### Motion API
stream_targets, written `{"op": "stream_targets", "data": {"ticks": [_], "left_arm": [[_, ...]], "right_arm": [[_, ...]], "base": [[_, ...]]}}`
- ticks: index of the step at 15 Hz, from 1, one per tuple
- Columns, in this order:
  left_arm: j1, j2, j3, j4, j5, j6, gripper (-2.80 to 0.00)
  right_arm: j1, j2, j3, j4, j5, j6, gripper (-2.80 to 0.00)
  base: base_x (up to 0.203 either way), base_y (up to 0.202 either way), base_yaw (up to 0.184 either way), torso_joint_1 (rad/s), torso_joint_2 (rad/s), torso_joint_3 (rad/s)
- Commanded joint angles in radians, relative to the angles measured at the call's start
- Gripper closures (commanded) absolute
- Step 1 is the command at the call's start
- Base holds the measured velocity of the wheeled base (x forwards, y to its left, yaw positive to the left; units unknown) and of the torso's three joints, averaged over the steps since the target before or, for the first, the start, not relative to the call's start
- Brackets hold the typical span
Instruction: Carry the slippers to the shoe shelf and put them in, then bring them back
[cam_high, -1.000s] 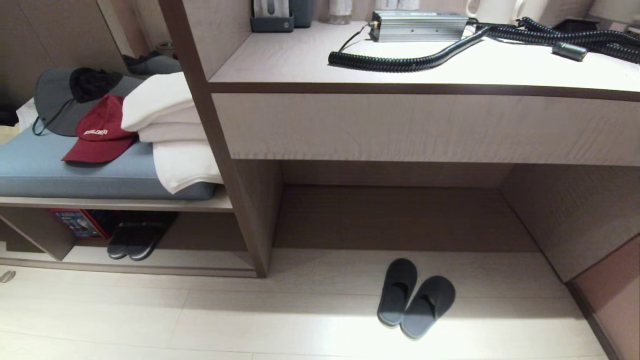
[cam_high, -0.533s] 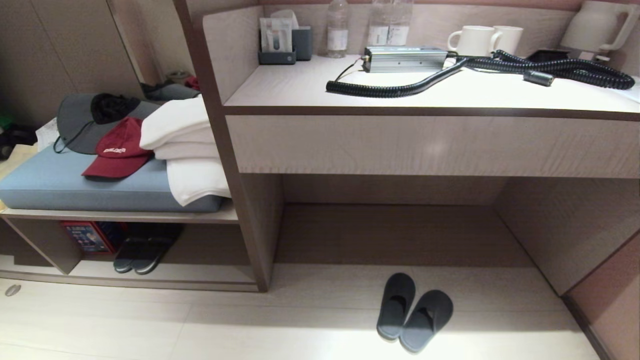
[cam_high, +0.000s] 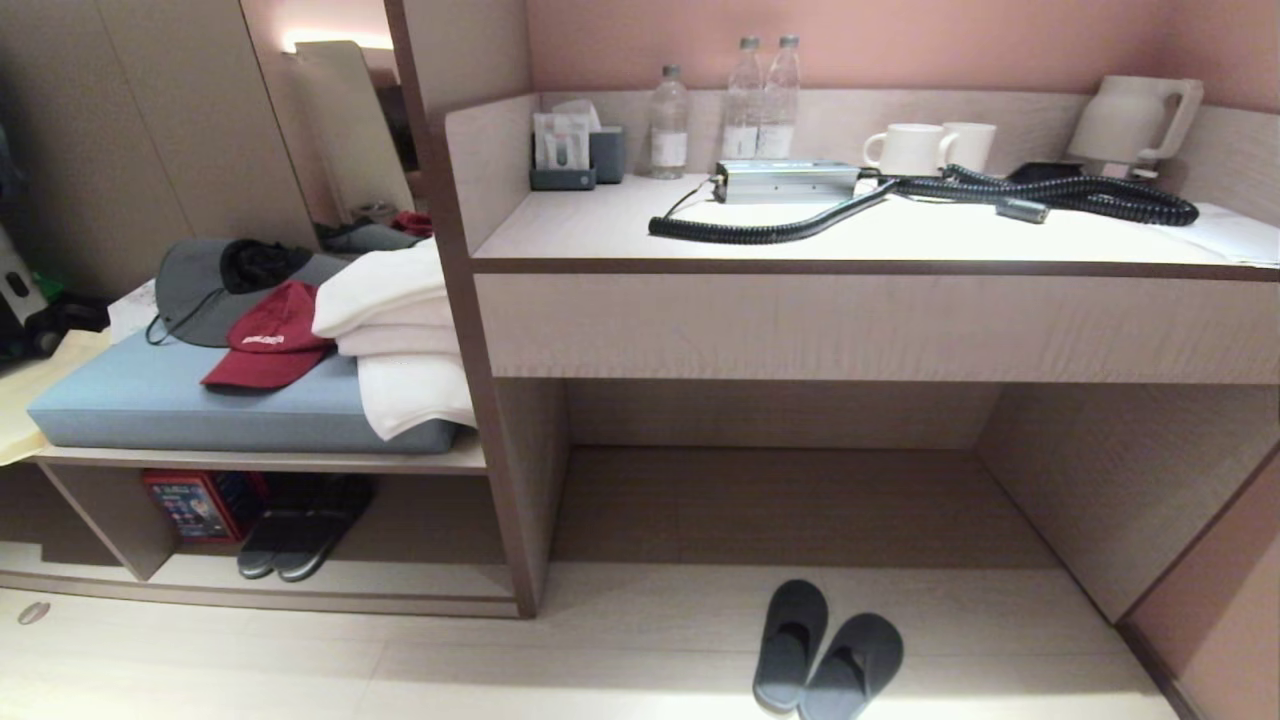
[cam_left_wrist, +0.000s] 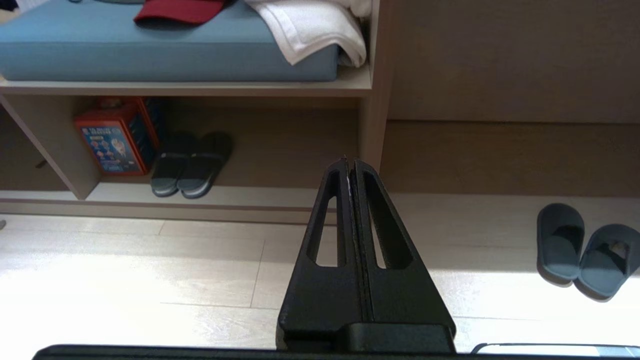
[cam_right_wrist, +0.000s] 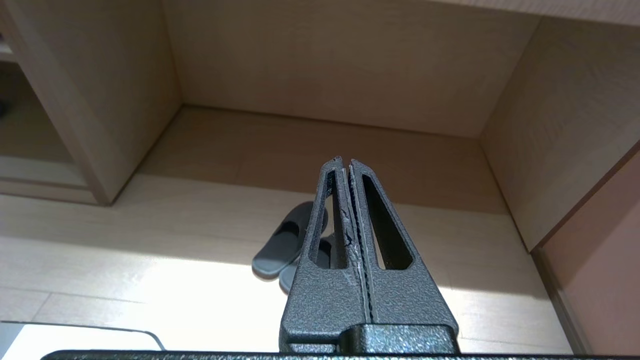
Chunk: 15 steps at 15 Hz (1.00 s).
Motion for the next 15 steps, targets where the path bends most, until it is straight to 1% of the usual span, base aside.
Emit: {"op": "stream_targets", "data": {"ticks": [1,3,5,13,15], "left_arm": [[-0.001,0.0,0.0,-0.002,0.0,0.0,0.0],[-0.001,0.0,0.0,0.0,0.0,0.001,0.0],[0.0,0.0,0.0,-0.002,0.0,0.01,0.0],[-0.001,0.0,0.0,-0.002,0.0,0.006,0.0],[0.0,0.0,0.0,-0.002,0.0,0.001,0.0]], "right_arm": [[0.0,-0.002,0.0,0.0,0.0,-0.001,0.0],[0.0,-0.002,0.0,0.0,0.0,-0.001,0.0],[0.0,-0.002,0.0,0.0,0.0,-0.001,0.0],[0.0,-0.002,0.0,0.0,0.0,-0.001,0.0],[0.0,-0.002,0.0,0.0,0.0,-0.001,0.0]], "base": [[0.0,0.0,0.0,0.002,0.0,0.198],[0.0,0.0,0.0,0.003,0.01,0.167],[0.0,0.0,0.0,0.002,0.0,0.044],[0.0,0.0,0.0,0.001,0.0,0.004],[0.002,0.068,-0.006,0.004,0.0,0.003]]}}
